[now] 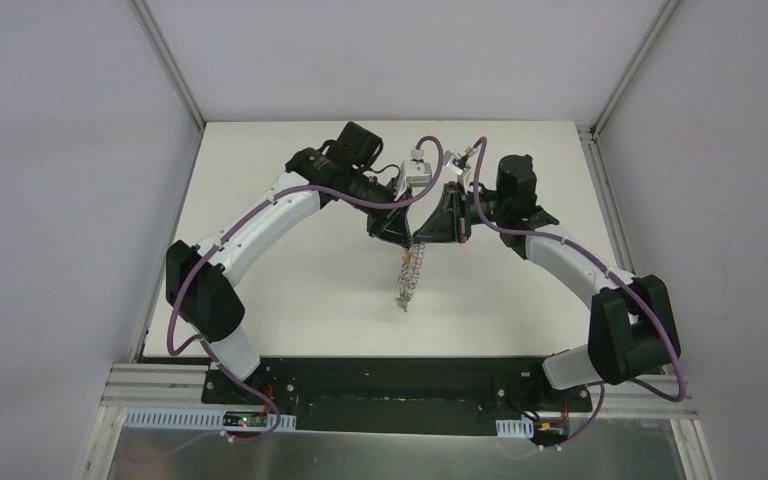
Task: Put the keys on the keyring
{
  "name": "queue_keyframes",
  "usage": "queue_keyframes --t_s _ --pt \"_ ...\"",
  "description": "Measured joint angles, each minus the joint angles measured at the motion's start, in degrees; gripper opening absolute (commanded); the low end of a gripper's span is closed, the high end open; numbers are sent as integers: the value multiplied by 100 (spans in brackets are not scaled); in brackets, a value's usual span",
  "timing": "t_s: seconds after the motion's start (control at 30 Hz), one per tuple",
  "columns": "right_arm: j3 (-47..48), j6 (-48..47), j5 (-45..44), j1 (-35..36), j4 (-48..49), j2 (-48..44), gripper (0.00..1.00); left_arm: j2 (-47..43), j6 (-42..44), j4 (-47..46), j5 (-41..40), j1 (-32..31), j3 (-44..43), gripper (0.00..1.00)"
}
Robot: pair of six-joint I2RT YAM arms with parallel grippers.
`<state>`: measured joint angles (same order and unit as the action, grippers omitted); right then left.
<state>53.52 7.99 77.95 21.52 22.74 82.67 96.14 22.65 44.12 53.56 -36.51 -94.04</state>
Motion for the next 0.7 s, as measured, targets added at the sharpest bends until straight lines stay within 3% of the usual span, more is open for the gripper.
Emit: queue_keyframes --t_s 0.7 --pt "-92 -101 -116 33 136 -28 0 0 -125 26 9 68 2 0"
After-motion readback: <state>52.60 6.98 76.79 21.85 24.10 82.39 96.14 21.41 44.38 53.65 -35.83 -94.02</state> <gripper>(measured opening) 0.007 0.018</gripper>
